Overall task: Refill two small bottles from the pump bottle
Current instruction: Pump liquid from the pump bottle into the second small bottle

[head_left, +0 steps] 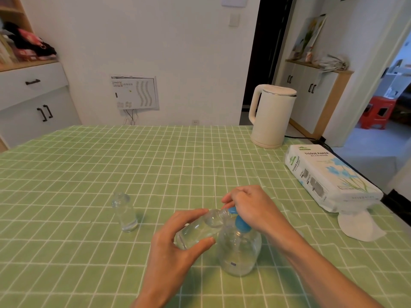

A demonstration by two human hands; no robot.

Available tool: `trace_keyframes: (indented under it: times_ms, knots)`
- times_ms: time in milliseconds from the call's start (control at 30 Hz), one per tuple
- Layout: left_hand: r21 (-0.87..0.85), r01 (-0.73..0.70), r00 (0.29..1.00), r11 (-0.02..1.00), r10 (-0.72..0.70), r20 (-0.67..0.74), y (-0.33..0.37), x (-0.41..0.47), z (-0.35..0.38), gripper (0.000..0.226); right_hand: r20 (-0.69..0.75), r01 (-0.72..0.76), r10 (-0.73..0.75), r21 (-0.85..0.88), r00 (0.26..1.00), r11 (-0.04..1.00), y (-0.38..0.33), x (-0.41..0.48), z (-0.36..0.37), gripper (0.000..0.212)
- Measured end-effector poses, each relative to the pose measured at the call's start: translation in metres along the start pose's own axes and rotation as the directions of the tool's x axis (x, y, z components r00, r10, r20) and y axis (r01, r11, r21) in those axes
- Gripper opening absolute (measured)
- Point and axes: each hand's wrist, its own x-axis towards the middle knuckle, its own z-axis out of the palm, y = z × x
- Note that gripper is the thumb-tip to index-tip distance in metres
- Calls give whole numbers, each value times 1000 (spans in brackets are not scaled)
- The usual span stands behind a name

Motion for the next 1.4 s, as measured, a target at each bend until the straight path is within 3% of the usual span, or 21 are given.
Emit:
trace_keyframes:
  times_ms: [1400]
  knots:
    - [-43,-2,1000,999,3,8,0,1,3,48,-7,-5,5,-6,1000,1000,3,1,3,34]
